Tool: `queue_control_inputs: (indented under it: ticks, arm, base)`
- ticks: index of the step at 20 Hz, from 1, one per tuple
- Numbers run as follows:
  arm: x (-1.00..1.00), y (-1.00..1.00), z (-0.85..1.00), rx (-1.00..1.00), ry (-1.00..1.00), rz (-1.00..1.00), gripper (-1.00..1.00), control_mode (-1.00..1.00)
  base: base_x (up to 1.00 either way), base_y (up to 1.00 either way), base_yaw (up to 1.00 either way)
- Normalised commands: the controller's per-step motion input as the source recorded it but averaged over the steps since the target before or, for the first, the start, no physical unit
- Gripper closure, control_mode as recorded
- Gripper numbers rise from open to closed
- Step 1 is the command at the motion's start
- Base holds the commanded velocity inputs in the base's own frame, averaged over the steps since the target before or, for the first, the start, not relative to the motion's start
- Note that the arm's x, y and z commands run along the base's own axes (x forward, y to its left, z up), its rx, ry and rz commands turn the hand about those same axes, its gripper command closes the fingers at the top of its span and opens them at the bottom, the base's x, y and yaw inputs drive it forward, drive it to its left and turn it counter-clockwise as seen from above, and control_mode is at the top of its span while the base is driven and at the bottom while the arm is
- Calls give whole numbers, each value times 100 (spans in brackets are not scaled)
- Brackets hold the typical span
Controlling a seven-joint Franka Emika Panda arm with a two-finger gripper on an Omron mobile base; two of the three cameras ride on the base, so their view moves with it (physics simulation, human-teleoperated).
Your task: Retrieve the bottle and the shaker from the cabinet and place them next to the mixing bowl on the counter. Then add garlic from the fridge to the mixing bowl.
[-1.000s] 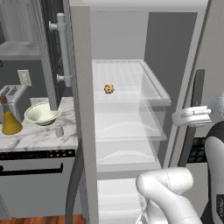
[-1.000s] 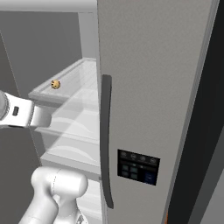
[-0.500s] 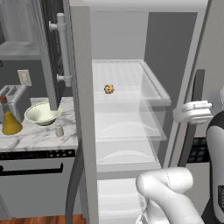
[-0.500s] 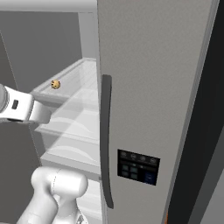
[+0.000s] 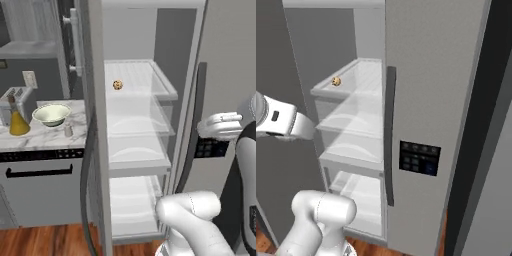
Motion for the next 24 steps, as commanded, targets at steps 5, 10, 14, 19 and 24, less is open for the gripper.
queue_control_inputs:
  ticks: [5,10,14,19,24]
  arm:
    - [0,0,0,0,0,0,100,100]
    - [0,0,0,0,0,0,100,100]
    - [0,0,0,0,0,0,100,100]
    - [0,0,0,0,0,0,100,100]
    - [0,0,0,0,0,0,100,100]
  base:
    - [-100,63,-21]
    - [-95,100,-21]
    - [-72,100,-20]
    - [-27,100,-8]
    - [43,100,0]
